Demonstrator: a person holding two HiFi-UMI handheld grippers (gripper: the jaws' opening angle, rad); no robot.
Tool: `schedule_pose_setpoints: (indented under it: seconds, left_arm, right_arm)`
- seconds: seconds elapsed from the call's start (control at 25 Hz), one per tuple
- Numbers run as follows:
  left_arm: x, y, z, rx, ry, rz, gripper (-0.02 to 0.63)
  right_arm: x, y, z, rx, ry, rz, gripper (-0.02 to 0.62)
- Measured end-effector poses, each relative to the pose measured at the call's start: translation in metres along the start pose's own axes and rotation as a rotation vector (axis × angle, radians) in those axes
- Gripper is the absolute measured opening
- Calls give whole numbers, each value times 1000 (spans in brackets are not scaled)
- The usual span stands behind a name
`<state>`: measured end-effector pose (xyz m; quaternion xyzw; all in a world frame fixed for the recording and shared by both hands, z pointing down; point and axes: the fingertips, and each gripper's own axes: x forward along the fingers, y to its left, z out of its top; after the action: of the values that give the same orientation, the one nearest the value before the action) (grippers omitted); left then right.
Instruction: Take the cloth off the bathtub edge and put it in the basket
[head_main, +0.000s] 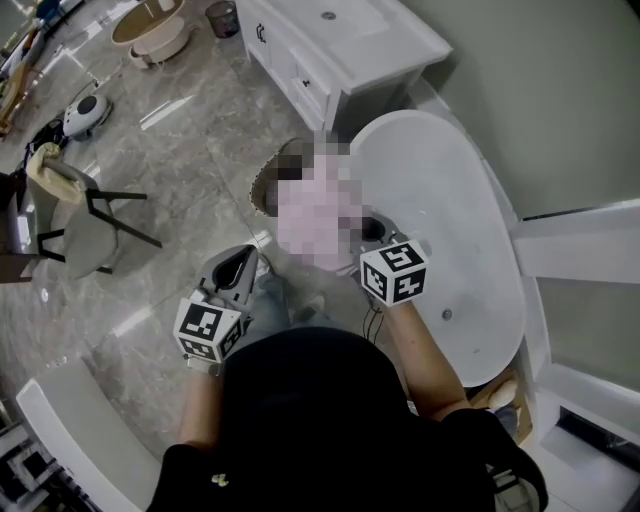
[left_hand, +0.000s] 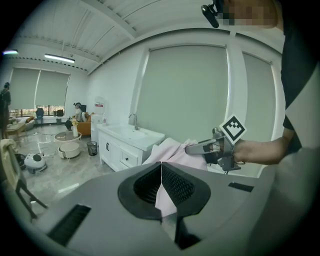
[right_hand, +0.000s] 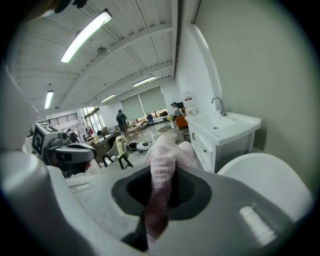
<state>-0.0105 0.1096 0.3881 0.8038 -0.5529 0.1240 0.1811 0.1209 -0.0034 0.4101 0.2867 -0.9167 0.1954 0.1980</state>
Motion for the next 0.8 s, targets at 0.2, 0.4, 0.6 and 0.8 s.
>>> schedule_pose_setpoints:
  seconds: [0.2, 0.4, 0.6, 0.8]
  left_arm:
    - [3, 37, 7, -13, -15, 6, 14]
    - [6, 92, 20, -18, -36, 5, 14]
    - [5, 159, 31, -21, -45, 8, 14]
    - [1, 217, 37, -29, -52, 7, 14]
  right_arm:
    - [34, 8, 25, 0, -4, 19, 48]
    - [79, 18, 51, 7, -5, 21, 43]
    - [132, 29, 78, 20, -9, 13, 43]
    - [180, 41, 105, 39, -22, 4, 43]
